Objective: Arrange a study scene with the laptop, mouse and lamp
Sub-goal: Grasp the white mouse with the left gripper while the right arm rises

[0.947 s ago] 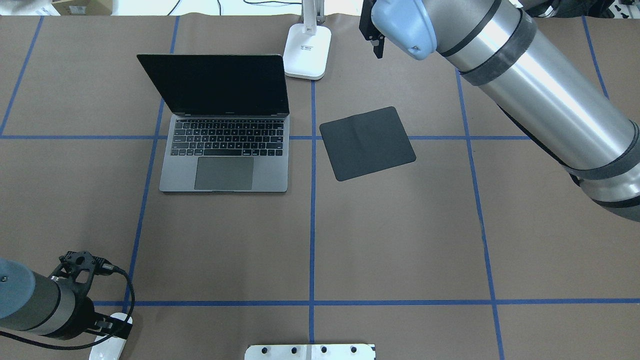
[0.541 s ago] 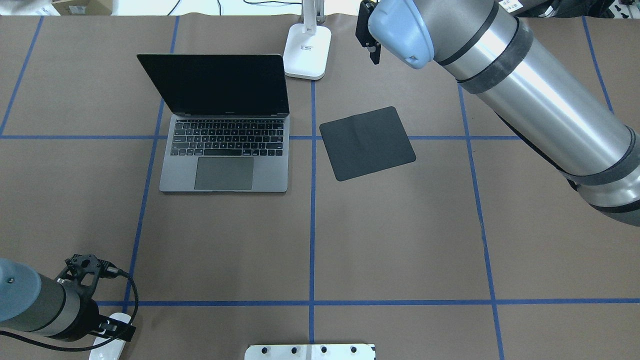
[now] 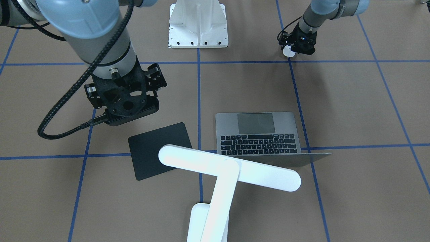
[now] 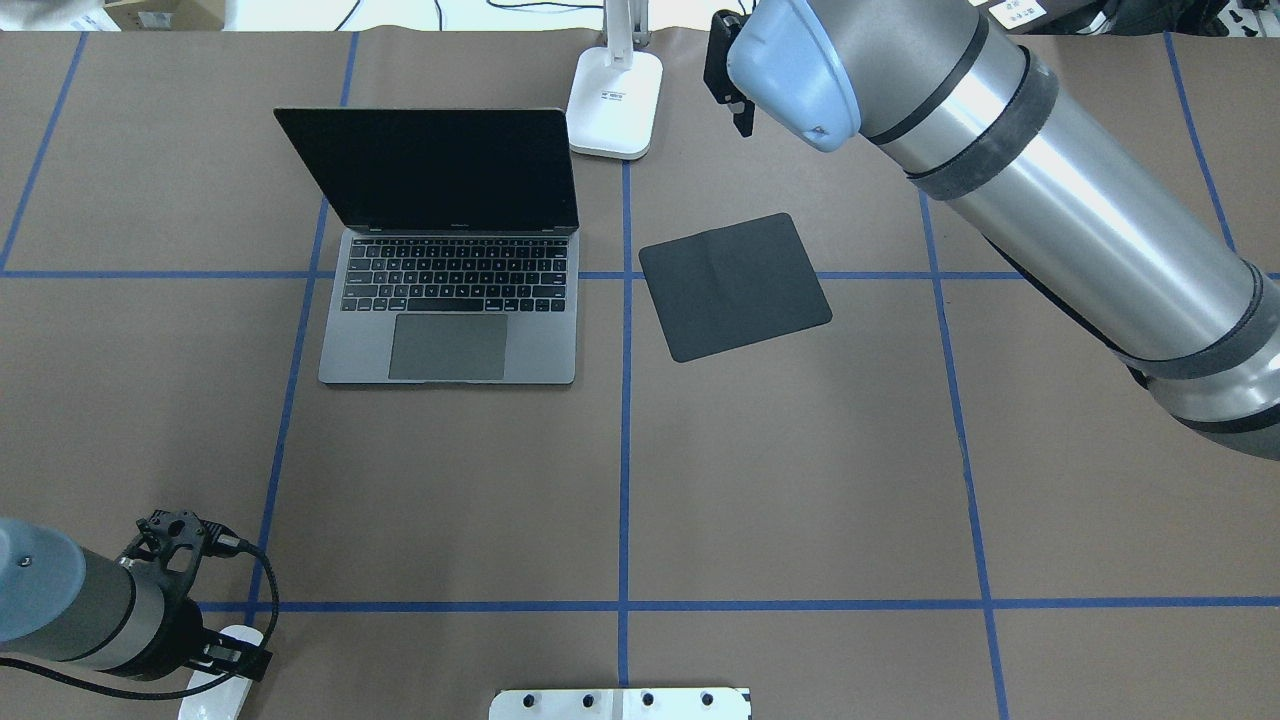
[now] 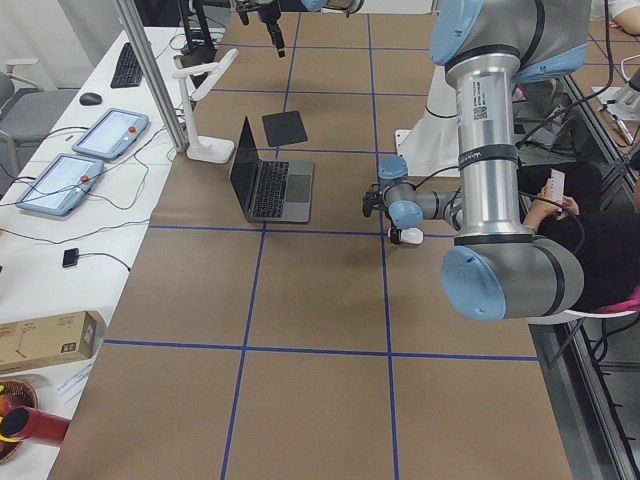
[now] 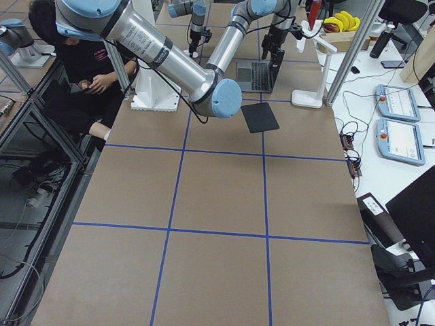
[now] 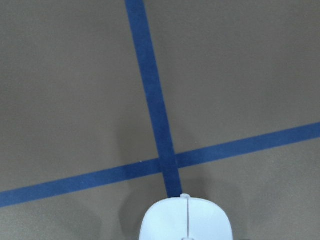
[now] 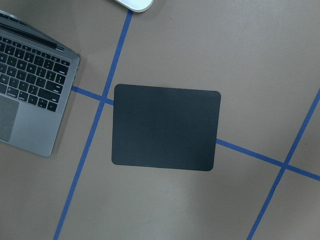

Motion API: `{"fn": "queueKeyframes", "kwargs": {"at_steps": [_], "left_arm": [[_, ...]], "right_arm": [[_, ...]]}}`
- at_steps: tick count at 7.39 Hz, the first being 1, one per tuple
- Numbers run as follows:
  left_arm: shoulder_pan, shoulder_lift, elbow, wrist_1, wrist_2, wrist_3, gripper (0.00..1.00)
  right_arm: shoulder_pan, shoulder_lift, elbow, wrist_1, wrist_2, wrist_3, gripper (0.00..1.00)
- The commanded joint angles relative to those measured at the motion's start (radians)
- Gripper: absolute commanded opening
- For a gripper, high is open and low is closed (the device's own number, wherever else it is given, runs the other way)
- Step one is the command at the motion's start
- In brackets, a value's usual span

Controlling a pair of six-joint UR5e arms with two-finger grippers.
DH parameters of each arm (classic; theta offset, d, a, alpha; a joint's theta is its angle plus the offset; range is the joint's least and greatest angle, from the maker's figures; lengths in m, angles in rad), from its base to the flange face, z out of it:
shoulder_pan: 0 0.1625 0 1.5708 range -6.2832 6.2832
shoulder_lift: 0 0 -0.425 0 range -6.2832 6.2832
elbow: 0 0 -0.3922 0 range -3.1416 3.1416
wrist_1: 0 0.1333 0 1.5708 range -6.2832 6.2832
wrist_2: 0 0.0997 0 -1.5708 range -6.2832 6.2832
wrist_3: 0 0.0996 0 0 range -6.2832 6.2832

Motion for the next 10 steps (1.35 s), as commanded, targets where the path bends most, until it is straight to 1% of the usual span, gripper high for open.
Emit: {"fn": "queueKeyframes", "kwargs": {"at_steps": [1,4,5,9,10], "left_arm": [[0.0,0.003,-0.004,-0.001,0.0,-0.002,0.73],[0.008,0.002,0.001,-0.001,0.0,-0.003,0.73],[0.008,0.002,-0.004,-0.001,0.0,-0.005,0.63],[0.008,-0.001,-0.009,-0.001,-0.014,-0.011,0.63],[0.006,-0.001,-0.024,-0.001,-0.014,-0.012,0.63]], "right_arm": [[-0.006,0.0,0.003,0.0,0.0,0.002,1.0],[-0.012,-0.002,0.006,0.0,-0.017,0.002,1.0],[-0.017,-0.003,0.01,0.0,-0.017,0.002,1.0],[-0.02,-0.009,0.017,0.0,-0.019,0.002,1.0],[-0.022,-0.009,0.017,0.0,-0.026,0.002,1.0]]}}
